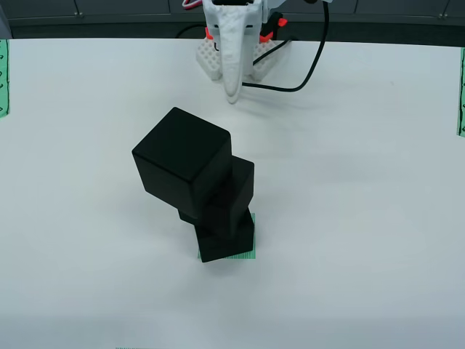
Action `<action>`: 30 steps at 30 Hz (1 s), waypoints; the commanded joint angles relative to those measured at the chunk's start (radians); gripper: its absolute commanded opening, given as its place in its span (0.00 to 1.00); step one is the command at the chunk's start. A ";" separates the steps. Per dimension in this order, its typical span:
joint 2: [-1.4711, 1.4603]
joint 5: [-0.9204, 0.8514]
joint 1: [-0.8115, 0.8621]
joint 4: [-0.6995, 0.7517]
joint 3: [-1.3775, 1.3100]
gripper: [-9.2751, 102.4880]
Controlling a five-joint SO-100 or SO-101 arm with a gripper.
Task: Stack 3 Blocks on the chosen place.
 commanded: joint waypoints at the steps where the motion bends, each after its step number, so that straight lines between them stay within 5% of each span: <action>1: 0.066 0.028 -0.023 0.014 0.060 0.08; 30: 0.140 0.038 0.029 0.018 0.270 0.08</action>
